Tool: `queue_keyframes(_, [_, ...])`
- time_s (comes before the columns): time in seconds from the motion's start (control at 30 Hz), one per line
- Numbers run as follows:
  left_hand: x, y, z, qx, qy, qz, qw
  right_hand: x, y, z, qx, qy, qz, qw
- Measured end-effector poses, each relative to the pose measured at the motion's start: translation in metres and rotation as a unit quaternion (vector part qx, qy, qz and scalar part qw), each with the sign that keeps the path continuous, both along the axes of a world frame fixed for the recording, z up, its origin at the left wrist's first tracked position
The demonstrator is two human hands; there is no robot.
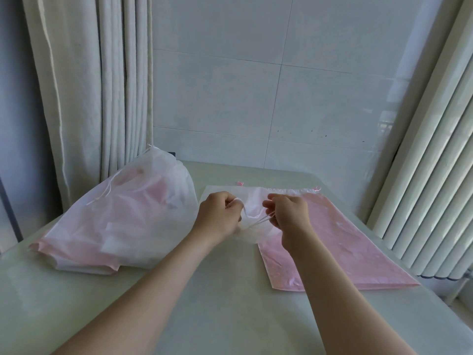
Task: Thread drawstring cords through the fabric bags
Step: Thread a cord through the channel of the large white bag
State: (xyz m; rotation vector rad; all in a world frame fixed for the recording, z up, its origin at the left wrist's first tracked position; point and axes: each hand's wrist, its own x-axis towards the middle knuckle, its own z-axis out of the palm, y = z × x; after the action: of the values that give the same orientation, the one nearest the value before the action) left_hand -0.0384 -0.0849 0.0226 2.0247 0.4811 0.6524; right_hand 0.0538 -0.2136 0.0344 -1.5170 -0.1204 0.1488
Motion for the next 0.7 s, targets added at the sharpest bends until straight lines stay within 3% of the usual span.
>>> queue_keyframes(0.2, [-0.003,-0.002,0.006,-0.152,-0.074,-0.052,0.984,-0.01,-0.005,0.014,0.018,-0.102,-0.023,0.994])
queue_keyframes(0.4, [-0.011,-0.002,0.007,-0.047,0.02,-0.138,0.989,-0.014,-0.004,0.021,0.182,-0.096,0.1,0.973])
queue_keyframes(0.6, [-0.017,-0.009,0.013,0.007,0.099,-0.223,0.97,-0.009,0.0,0.015,0.151,-0.187,0.113,0.964])
queue_keyframes(0.7, [-0.017,-0.007,0.013,-0.002,0.104,-0.25,0.962,0.0,0.0,0.004,0.022,-0.26,0.109,0.959])
